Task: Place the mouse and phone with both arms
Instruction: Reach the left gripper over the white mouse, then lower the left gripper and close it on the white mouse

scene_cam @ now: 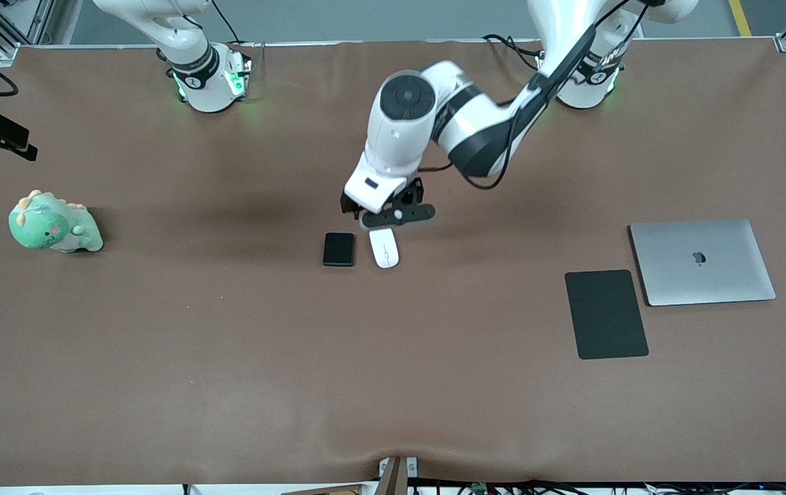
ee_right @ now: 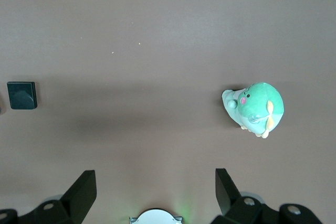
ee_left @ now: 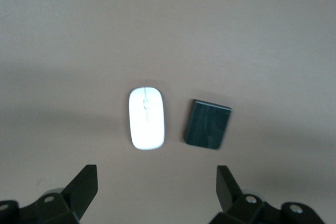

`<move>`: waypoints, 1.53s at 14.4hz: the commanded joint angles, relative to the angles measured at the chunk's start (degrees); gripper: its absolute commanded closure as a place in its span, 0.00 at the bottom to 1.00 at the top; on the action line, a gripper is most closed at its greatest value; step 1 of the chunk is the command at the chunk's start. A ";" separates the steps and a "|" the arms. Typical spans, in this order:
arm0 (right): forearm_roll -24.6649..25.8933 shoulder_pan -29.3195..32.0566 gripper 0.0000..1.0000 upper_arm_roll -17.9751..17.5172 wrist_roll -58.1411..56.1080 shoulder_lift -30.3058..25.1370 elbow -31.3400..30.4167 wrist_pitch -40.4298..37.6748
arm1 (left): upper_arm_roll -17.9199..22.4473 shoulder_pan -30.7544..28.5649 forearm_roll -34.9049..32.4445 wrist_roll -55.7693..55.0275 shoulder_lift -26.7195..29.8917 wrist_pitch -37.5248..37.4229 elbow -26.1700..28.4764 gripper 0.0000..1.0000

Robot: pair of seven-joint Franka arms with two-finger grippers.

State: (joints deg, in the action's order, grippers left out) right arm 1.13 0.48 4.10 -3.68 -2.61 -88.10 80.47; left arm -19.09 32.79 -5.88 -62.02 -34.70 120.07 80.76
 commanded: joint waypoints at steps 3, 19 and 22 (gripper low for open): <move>0.28 -0.21 0.00 -0.40 -0.36 0.23 1.95 -0.40 | 0.19 1.48 -3.52 -0.65 -5.99 0.34 -2.53 0.00; 0.28 0.57 0.00 -0.40 -0.27 1.65 1.96 -1.81 | 8.81 10.19 -4.40 -2.76 -17.68 10.62 -2.45 0.00; 0.37 0.31 0.00 -0.32 -0.36 3.57 1.88 -1.89 | 8.81 10.19 -4.40 -2.93 -18.12 11.51 -2.53 0.00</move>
State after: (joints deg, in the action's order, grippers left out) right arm 1.13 0.51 4.03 -3.70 -1.24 -87.37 79.48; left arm -10.52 42.51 -8.34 -63.11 -51.53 130.76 79.91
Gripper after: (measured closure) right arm 0.000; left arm 0.000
